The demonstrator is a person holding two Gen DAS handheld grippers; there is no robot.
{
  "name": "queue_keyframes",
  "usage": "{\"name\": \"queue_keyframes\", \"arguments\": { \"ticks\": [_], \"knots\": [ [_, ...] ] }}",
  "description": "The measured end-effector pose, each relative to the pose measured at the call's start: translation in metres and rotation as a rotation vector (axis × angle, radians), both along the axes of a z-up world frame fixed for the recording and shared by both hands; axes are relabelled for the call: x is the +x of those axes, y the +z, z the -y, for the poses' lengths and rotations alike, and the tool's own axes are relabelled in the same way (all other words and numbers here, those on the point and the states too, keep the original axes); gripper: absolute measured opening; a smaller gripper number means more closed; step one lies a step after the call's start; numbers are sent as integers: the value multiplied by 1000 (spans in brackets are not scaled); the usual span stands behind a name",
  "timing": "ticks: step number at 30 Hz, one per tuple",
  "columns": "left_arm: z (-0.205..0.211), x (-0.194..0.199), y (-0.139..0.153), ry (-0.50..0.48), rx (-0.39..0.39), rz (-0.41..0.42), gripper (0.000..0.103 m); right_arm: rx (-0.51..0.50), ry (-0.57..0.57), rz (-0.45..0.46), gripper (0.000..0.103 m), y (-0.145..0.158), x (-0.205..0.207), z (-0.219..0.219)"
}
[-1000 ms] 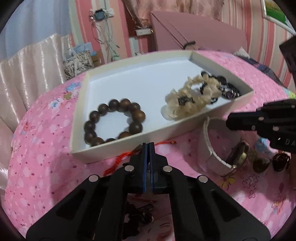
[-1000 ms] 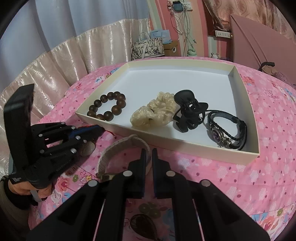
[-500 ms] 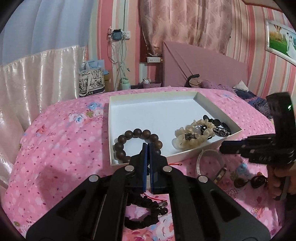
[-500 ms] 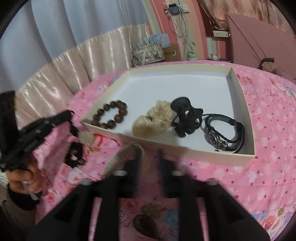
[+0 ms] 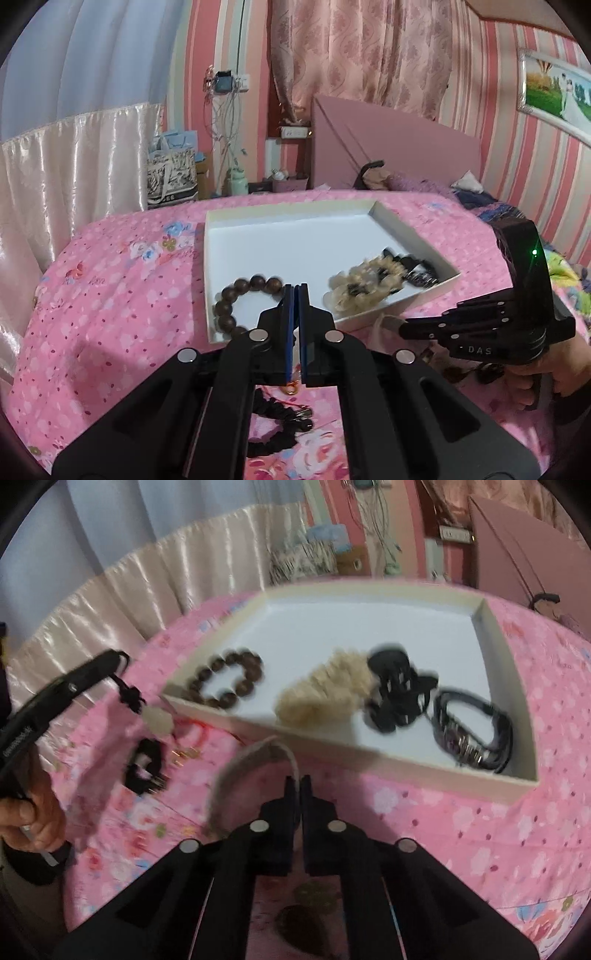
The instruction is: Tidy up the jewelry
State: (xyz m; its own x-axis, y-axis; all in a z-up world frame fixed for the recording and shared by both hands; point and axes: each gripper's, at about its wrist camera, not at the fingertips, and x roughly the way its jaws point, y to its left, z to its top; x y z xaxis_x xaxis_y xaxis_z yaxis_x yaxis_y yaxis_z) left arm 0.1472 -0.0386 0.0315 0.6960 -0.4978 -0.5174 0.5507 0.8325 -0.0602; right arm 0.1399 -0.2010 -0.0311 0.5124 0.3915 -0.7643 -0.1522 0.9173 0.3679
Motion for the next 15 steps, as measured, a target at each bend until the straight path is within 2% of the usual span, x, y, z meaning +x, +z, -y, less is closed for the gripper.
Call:
{"name": "queue_keyframes", "arguments": {
  "ticks": [4,9,15],
  "knots": [
    [1,-5,28,3,3,63,0,9,-10,114,3,37,-8,5],
    [13,2,55,-5,-13,97,0,25,-84,167,3,66,2,31],
    [40,20,70,-10,12,129,0,-14,-153,214,3,96,28,53]
  ]
}}
